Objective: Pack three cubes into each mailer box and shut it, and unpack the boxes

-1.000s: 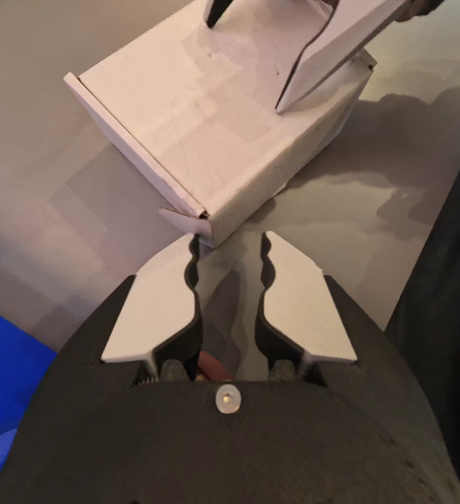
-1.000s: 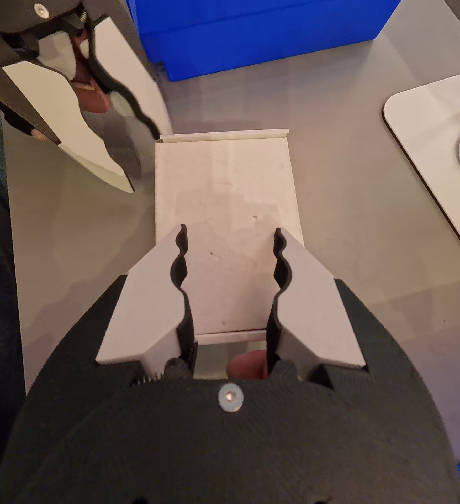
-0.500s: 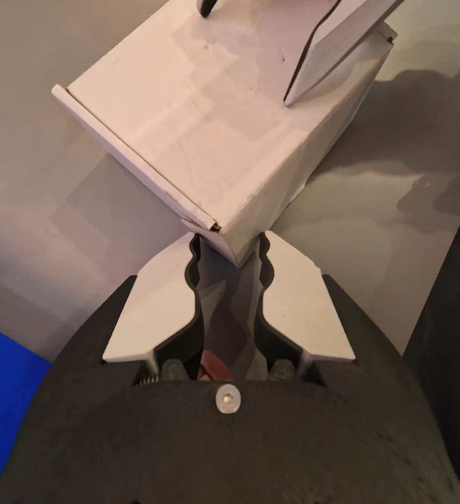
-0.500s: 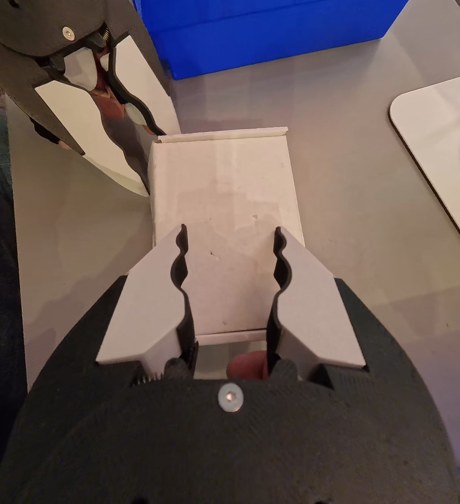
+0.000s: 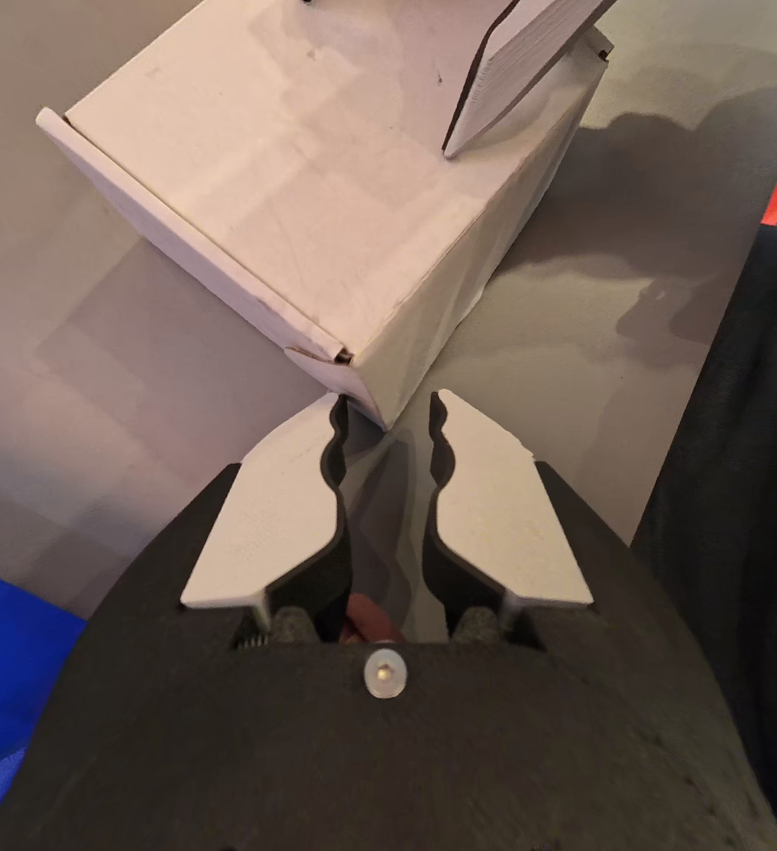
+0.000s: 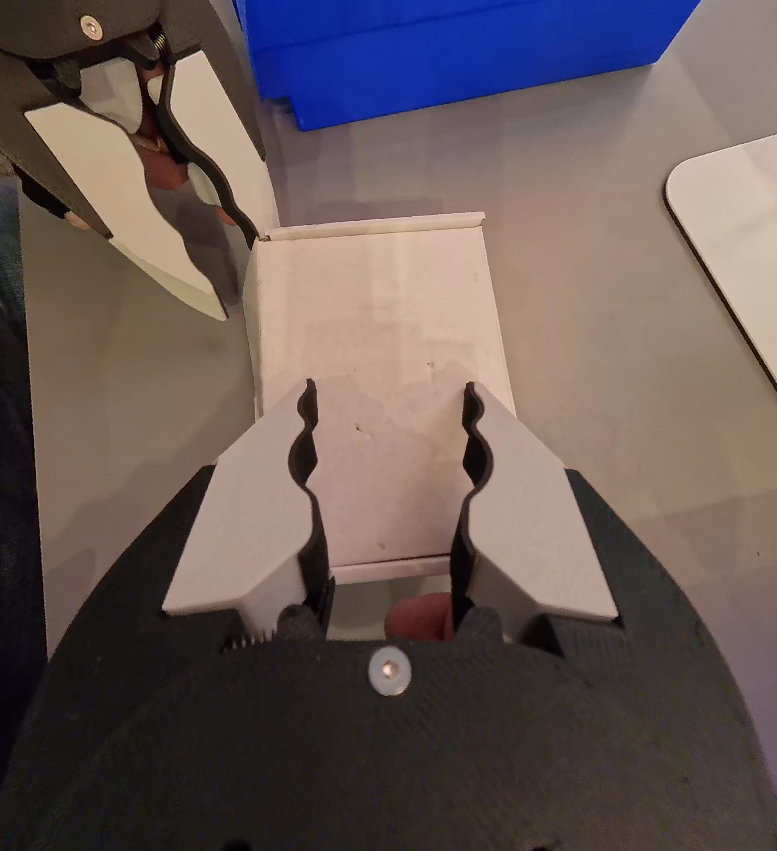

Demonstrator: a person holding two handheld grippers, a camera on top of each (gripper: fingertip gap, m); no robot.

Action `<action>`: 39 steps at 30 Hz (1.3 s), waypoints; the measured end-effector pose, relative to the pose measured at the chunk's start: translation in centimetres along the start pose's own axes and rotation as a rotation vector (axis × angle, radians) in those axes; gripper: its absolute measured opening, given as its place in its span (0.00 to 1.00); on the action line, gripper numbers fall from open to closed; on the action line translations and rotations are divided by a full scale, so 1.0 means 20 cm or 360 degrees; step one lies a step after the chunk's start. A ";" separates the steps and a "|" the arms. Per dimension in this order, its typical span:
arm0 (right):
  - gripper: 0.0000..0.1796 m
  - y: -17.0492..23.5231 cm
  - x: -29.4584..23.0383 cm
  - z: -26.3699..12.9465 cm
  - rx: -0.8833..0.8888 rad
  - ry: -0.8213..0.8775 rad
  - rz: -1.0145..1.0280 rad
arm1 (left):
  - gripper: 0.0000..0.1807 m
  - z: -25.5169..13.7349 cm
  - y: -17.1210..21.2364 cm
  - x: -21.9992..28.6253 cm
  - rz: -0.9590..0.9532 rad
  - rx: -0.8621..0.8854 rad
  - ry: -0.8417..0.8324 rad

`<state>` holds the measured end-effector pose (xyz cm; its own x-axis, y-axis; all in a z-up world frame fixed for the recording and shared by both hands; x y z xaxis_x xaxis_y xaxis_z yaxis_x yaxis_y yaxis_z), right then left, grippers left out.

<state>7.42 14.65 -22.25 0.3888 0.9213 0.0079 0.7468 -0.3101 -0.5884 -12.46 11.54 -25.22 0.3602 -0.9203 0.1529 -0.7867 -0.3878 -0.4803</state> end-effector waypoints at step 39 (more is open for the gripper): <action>0.35 0.00 0.02 0.00 0.0004 -0.0083 -0.0105 | 0.20 0.02 0.02 0.03 -0.0118 -0.0043 0.0315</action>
<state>7.63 15.02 -22.25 0.3098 0.9508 0.0046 0.7685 -0.2476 -0.5900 -12.45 10.84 -25.65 0.3139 -0.8806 0.3549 -0.7758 -0.4534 -0.4388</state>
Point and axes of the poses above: each gripper's, where its closed fingertips meet, z out along the fingers, y out of its underside, x = y × z across the jaws, the point moved 9 cm from there along -z, back along the fingers, and after that the axes turned 10 degrees about -x, right-handed, at the moved point
